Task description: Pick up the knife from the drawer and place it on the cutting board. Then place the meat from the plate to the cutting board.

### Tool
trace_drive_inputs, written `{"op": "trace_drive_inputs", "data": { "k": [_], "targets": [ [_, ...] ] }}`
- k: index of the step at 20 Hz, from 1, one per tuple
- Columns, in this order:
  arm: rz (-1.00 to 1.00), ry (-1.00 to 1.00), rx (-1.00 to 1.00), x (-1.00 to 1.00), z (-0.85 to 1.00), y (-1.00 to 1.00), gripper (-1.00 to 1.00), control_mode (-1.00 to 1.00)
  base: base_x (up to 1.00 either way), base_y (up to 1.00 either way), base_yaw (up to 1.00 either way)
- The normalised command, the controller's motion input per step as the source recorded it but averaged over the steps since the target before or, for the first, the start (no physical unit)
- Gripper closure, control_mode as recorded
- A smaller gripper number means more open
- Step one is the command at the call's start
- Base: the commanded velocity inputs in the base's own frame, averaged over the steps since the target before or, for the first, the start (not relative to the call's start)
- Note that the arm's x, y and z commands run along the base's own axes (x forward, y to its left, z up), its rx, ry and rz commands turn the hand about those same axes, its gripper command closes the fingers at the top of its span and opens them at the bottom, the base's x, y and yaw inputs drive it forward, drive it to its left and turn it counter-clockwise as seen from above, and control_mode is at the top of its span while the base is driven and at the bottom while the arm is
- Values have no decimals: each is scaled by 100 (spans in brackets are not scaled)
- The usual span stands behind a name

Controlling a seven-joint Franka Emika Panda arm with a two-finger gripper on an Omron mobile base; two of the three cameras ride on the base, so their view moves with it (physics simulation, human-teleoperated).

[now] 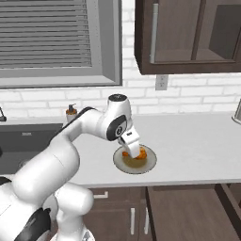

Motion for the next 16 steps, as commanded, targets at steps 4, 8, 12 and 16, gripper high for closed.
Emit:
{"op": "trace_drive_inputs", "data": {
  "k": [4, 8, 12, 16],
  "targets": [
    [-9, 0, 6, 41, -48, 0, -100, -100, 0, 0, 0],
    [-10, 0, 3, 32, -48, 0, -100, -100, 0, 0, 0],
    [-10, 0, 1, 30, -30, 0, -100, -100, 0, 0, 0],
    [-9, 0, 0, 31, -28, 0, -100, -100, 0, 0, 0]
  ]
}}
